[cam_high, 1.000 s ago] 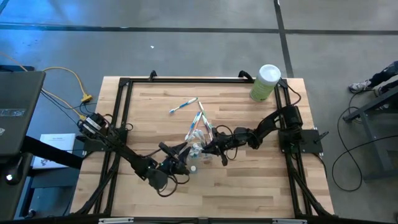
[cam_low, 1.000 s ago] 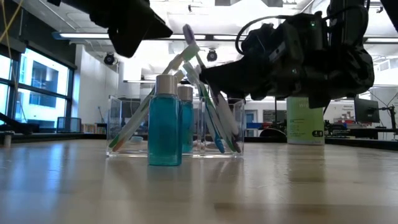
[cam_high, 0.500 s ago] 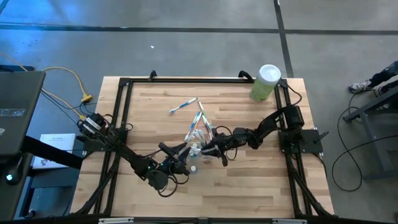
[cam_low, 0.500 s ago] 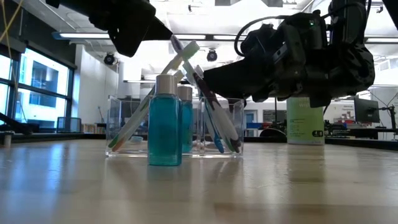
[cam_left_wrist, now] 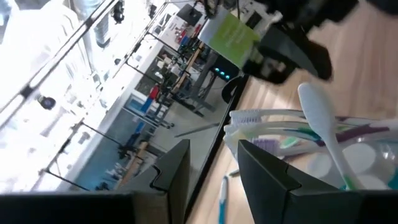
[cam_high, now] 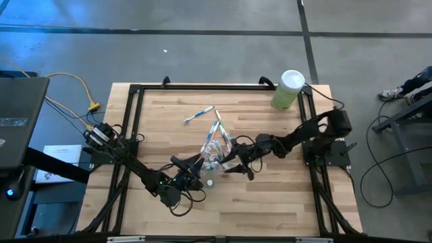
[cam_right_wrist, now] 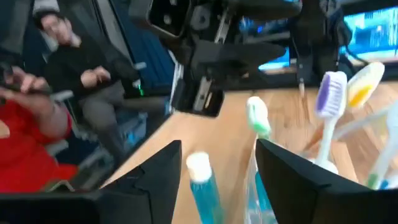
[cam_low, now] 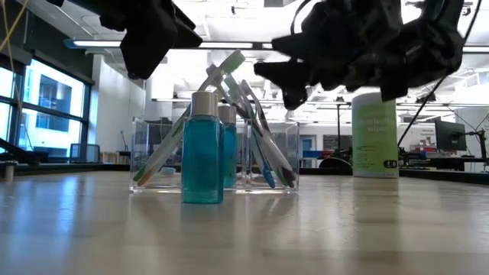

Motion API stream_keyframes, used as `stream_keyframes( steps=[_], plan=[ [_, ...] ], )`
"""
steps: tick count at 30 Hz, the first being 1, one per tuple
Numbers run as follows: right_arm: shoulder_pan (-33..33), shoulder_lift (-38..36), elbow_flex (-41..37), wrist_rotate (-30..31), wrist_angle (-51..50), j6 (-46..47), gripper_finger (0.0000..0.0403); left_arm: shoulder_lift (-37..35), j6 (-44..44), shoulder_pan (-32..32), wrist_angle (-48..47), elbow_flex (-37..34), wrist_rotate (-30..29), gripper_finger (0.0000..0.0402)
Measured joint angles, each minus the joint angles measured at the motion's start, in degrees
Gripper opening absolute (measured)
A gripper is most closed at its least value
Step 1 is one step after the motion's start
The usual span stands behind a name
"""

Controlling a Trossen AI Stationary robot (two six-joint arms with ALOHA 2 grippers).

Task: Pick & Place toothbrushing station
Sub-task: Put the blue toothbrush into the transparent organizer

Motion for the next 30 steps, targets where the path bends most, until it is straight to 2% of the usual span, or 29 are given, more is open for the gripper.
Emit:
stream_keyframes(
  steps=[9, 14, 17, 20, 27, 30],
  plan=[
    [0.02, -10.63, 0.02, -0.04, -14.43, -1.27, 0.0201, 0.00, 2.44, 0.66, 1.72, 0.00, -0.16, 0.0129],
    [0.37, -10.98, 0.02, -0.03, -15.87, -1.09, 0.0201, -0.02, 9.81, 2.43, 7.42, 0.00, -0.20, 0.0129],
    [0.52, -11.02, 0.04, 1.27, -16.01, -1.17, 0.0201, -0.60, 11.37, 2.66, 8.50, -0.01, -0.10, 0.0132],
    [0.52, -11.00, 0.02, 3.40, -16.77, -1.27, 0.0201, -1.46, 11.81, 1.99, 9.40, -0.02, 1.28, 0.0152],
    [0.37, -11.00, 0.02, 3.45, -14.78, -1.76, 0.0201, -5.29, 15.92, -1.47, 13.06, -0.01, 2.06, 0.0224],
    [0.35, -11.00, 0.02, 3.49, -14.43, -2.80, 0.0201, -5.38, 18.99, -1.90, 12.59, -0.02, 2.63, 0.0236]
  ],
)
